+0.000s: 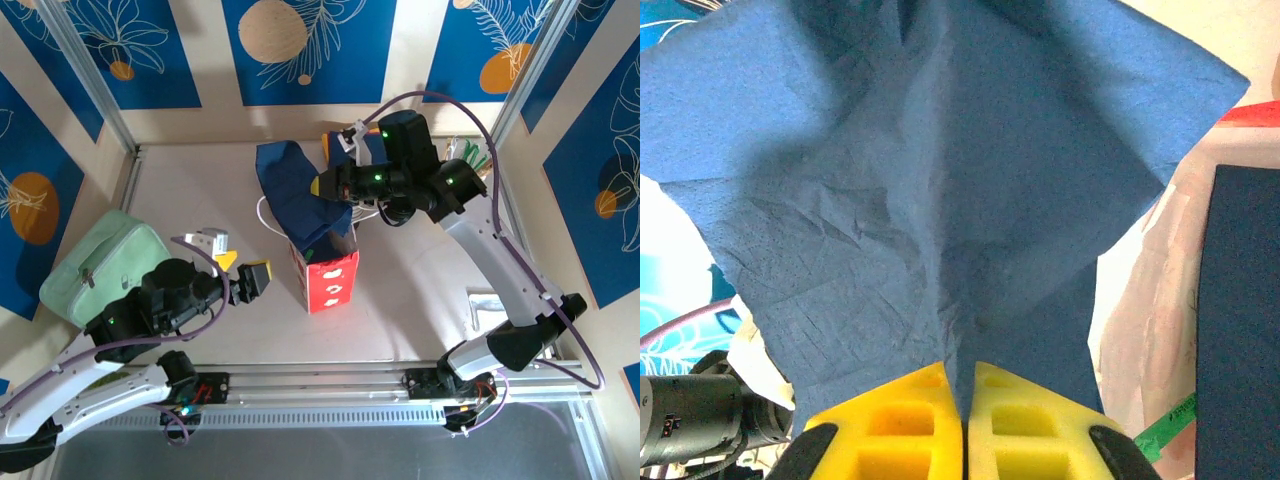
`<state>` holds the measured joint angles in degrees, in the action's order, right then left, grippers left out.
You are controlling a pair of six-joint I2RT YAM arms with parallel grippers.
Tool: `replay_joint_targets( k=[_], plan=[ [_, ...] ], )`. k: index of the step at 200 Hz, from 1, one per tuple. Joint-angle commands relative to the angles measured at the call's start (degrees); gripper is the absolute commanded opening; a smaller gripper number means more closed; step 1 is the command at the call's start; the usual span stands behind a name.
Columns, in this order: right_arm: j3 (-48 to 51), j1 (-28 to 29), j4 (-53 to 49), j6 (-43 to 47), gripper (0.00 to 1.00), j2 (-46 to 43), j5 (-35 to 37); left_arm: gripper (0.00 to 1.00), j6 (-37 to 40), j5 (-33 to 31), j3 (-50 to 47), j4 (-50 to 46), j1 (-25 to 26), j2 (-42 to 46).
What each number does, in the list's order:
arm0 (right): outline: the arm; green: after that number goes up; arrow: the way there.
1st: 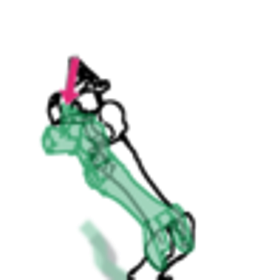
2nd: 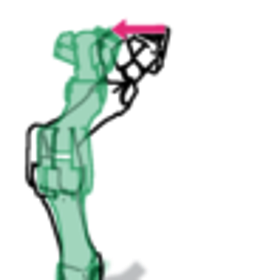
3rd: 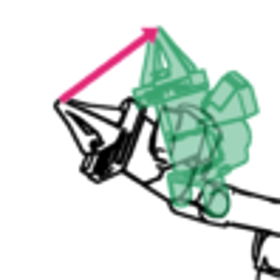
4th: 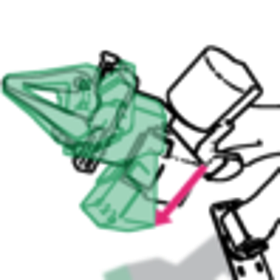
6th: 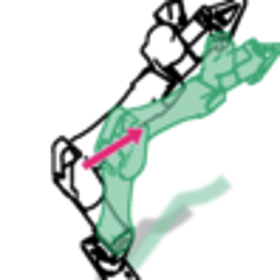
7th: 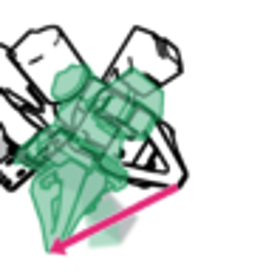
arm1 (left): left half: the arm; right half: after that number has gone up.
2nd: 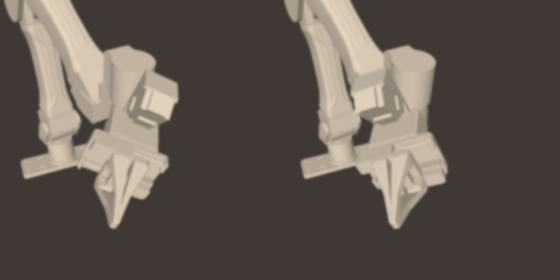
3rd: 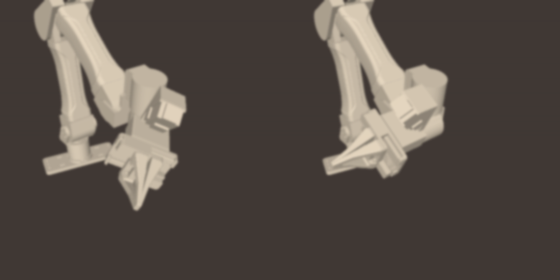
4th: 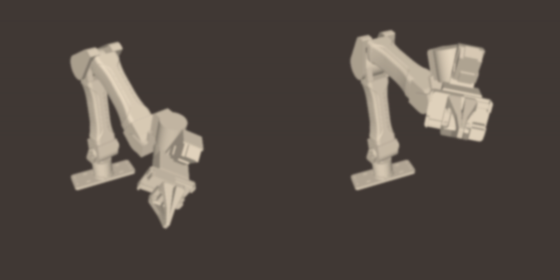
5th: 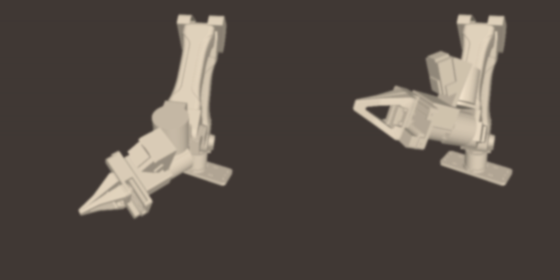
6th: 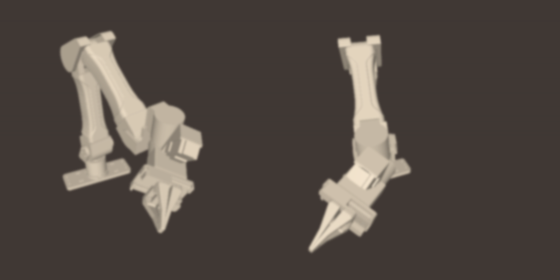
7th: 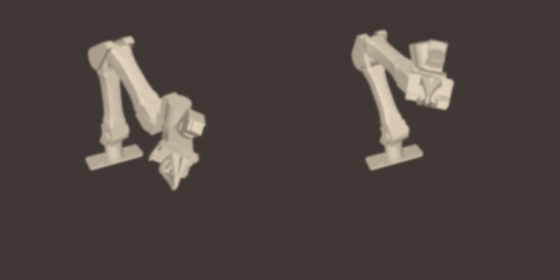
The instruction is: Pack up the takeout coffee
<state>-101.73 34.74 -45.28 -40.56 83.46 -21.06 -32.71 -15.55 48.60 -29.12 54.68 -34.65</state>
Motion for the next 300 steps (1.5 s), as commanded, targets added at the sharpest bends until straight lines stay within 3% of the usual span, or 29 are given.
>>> replay_joint_targets(
  k=[1, 94, 194, 300],
  plan=[
    [0.7, 1.0, -0.1, 1.0, 0.08, 0.0, 0.2, 0.92, 0.2, -0.4, -0.6, 1.8, 0.2, 0.3],
    [3.3, 2.5, -4.6, 4.1, 0.08, 4.0, 7.5, 0.92, -0.3, -0.2, -0.9, 2.2, 0.3, -0.6],
    [-0.4, 7.0, -15.3, 8.4, 0.06, 10.9, 26.7, 0.92, -0.8, -0.2, -1.7, 2.0, 0.3, 0.1],
    [-8.3, 11.7, -26.7, 11.0, 0.04, 19.2, 40.1, 0.92, -0.9, -0.1, -1.9, 1.9, 0.3, 0.3]
  ],
)
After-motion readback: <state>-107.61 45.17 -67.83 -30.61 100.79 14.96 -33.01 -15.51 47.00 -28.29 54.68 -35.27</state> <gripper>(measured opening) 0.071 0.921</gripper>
